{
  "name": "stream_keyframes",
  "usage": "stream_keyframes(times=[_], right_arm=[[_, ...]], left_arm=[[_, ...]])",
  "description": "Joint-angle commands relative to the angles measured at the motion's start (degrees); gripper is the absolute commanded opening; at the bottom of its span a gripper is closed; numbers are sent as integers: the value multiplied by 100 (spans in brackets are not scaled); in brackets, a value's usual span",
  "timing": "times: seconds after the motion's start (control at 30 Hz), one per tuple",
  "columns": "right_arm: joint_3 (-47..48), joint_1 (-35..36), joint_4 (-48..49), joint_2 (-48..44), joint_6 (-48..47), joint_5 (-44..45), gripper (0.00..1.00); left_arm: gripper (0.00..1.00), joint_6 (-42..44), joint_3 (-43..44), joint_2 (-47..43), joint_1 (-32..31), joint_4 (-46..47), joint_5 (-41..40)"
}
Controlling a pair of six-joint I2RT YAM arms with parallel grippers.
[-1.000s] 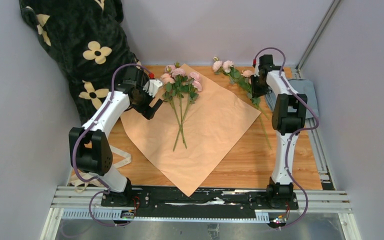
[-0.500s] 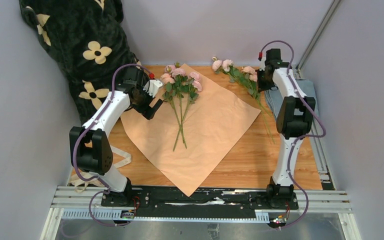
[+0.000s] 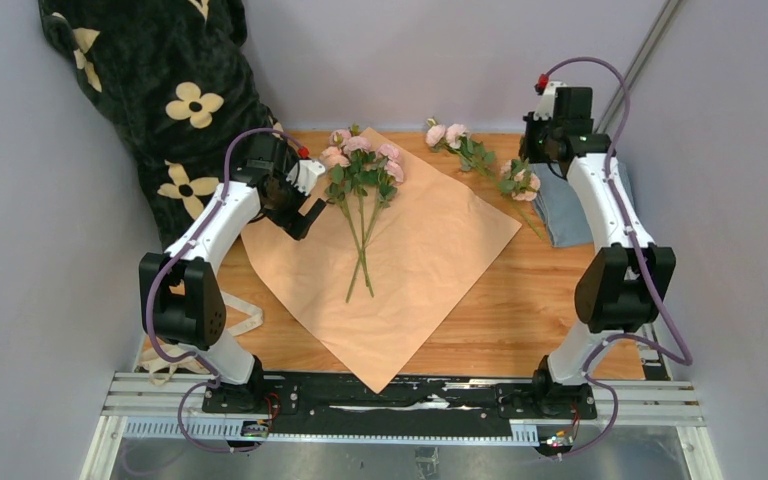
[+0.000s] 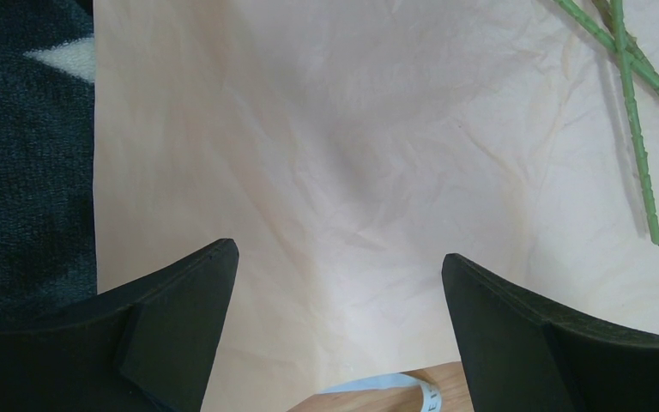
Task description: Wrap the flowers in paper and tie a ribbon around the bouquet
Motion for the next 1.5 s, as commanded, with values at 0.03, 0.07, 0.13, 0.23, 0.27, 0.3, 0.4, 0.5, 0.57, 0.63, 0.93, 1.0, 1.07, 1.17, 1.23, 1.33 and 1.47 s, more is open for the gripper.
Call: stream_keyframes(times=[0.03, 0.07, 0.13, 0.23, 0.27, 0.3, 0.4, 0.5, 0.57, 0.63, 0.93, 1.0, 1.07, 1.17, 1.23, 1.33, 1.47], right_arm=[[-822, 1073, 426, -816, 525, -545, 0], [-1101, 1383, 548, -1008, 566, -471, 0], [-1709, 1940, 779, -1305, 760, -187, 0], [-2778, 2548, 1102, -1536, 1193, 258, 0], [-3090, 2656, 1148, -1524, 1358, 367, 0], [-3343, 2724, 1144, -1460, 1545, 478, 0], [-3622, 2795, 740, -1029, 1811, 575, 2], [-3327, 2792, -9, -614, 1819, 1113, 36], [-3234, 2752, -177, -513, 1850, 1286, 49], [-3247, 2684, -36, -551, 1993, 1240, 58], [-2858, 2651, 609, 54, 2369, 1087, 62], [-2801, 2670, 627, 301, 2372, 875, 61], [-2800, 2672, 628, 497, 2365, 862, 59], [-2790, 2672, 624, 694, 2344, 803, 47], [-2764, 2673, 539, 718, 2290, 891, 27], [-2740, 2673, 337, 482, 2172, 1132, 1], [-2391, 2673, -195, -217, 1978, 848, 0]], left_arm=[[100, -11, 115, -3, 31, -37, 30], [100, -15, 113, 7, 31, -37, 27], [100, -21, 117, 21, 31, -42, 33], [100, -28, 124, 6, 31, -54, 73], [100, -28, 130, -4, 31, -54, 94], [100, -28, 142, -12, 31, -54, 123], [100, -45, 144, -23, 31, -60, 208], [100, -58, 152, -14, 31, -78, 280], [100, -48, 145, -27, 31, -97, 279], [100, -30, 138, -46, 31, -98, 241], [100, -2, 129, -23, 31, -98, 213], [100, 6, 108, -35, 31, -98, 199], [100, 7, 103, -41, 31, -98, 194], [100, 5, 115, -32, 31, -98, 207], [100, 7, 116, -27, 31, -98, 215], [100, 5, 113, -40, 32, -98, 214], [100, 15, 104, -75, 31, -98, 220]])
